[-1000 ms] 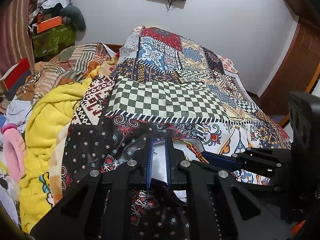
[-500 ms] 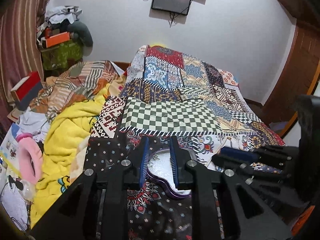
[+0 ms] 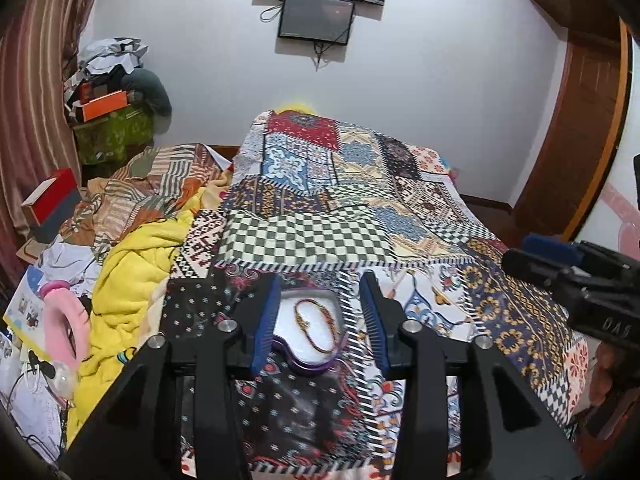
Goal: Organize jewelry
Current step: 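Move both tools back over the remaining jewelry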
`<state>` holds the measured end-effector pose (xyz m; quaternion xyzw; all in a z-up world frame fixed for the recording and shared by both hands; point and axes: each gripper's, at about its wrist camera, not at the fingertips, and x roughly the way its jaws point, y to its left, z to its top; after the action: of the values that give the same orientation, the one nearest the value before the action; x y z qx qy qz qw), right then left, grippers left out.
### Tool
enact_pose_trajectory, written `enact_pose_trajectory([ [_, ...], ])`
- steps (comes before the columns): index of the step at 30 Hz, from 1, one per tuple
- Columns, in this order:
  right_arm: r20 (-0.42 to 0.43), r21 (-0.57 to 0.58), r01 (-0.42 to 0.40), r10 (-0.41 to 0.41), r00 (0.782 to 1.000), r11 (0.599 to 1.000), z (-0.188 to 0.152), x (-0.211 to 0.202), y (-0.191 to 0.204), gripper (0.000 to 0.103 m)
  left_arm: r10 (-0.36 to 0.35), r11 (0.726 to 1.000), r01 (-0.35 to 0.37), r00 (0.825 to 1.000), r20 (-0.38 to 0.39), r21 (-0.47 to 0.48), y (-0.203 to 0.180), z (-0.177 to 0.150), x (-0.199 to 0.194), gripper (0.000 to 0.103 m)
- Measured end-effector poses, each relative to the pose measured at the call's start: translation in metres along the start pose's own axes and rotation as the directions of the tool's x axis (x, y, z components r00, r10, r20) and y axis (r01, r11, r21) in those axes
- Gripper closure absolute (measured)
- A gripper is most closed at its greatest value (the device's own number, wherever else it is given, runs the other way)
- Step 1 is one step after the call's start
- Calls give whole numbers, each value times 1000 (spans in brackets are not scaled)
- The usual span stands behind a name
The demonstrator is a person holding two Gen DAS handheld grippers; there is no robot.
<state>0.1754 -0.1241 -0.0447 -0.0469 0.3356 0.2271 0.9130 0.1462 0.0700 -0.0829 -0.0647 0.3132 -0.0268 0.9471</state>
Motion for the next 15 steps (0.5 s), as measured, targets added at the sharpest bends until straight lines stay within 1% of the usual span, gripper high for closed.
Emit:
enact_pose_trajectory([
  [2,3,10,15,-15,1000,1000,-3,-7,-9,51,-8,1000,8,1000,-7,10,-8,-3,-1,57],
  [7,-14,34,57,-56,998,998,-16,-15,-27,51,-29,999,31,999,-45,35,-26,-13,4,57],
  [11,-43,51,82,-79,996,995,-29,-18,-42,51,-40,998,44,995,-88,46,-37,-21,16,57],
  [15,-89,73,96,-89,992,993,-45,-12,-56,51,-53,996,62,988,-144,59,-47,-33,31,57],
])
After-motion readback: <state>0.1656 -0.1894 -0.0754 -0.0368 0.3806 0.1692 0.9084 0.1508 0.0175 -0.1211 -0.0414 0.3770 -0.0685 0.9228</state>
